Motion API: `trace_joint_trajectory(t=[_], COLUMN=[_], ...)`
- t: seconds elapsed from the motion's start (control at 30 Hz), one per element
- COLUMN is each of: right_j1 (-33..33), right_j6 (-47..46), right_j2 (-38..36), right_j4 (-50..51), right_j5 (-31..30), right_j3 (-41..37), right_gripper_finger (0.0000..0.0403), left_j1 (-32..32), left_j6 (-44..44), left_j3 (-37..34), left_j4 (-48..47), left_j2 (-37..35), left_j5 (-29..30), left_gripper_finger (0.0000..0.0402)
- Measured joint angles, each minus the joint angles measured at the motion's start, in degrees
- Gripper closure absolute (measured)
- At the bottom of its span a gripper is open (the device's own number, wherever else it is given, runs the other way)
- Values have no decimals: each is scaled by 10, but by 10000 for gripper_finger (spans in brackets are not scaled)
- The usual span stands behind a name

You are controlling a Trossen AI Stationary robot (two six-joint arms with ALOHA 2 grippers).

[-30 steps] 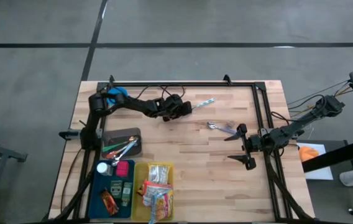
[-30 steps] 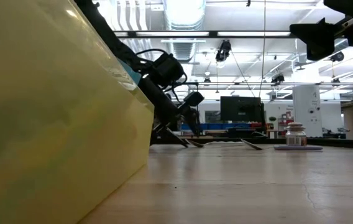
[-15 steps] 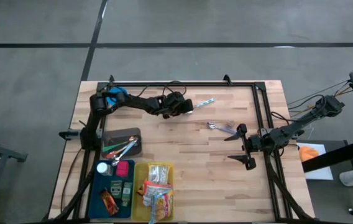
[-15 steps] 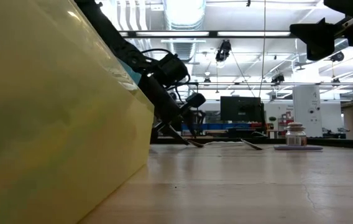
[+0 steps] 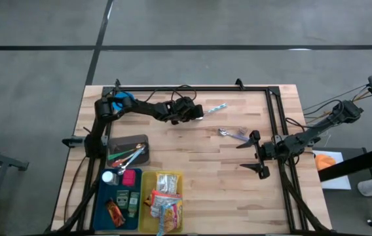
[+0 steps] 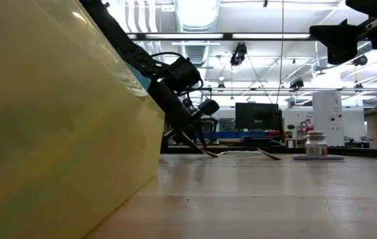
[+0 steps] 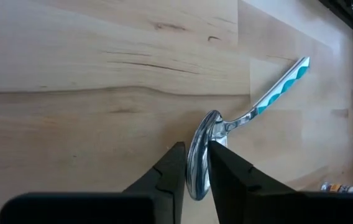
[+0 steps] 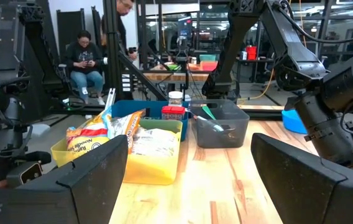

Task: Pick & Place Food Item
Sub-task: Put the patterned blue spoon into the gray bin

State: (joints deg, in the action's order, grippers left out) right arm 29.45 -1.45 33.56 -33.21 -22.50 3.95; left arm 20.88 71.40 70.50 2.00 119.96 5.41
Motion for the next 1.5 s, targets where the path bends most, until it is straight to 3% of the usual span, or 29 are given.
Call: trace_joint_trajectory(t=[0.67, 0.93, 1.5], right_j1=[0, 0, 0], right_j6=[0, 0, 0], right_j2=[0, 0, 0], right_j4=[0, 0, 0], right_j5=[0, 0, 0], right_j3=[0, 0, 0], right_gripper_finger=[64, 64, 64], left_j1=[-2, -1, -1], left_j6=[-11, -18, -24], left_j3=[1, 2, 1], left_j4=[18, 27, 27], left_j2=[24, 28, 26], left_j5=[-25, -34, -35], left_gripper_finger=[336, 395, 391])
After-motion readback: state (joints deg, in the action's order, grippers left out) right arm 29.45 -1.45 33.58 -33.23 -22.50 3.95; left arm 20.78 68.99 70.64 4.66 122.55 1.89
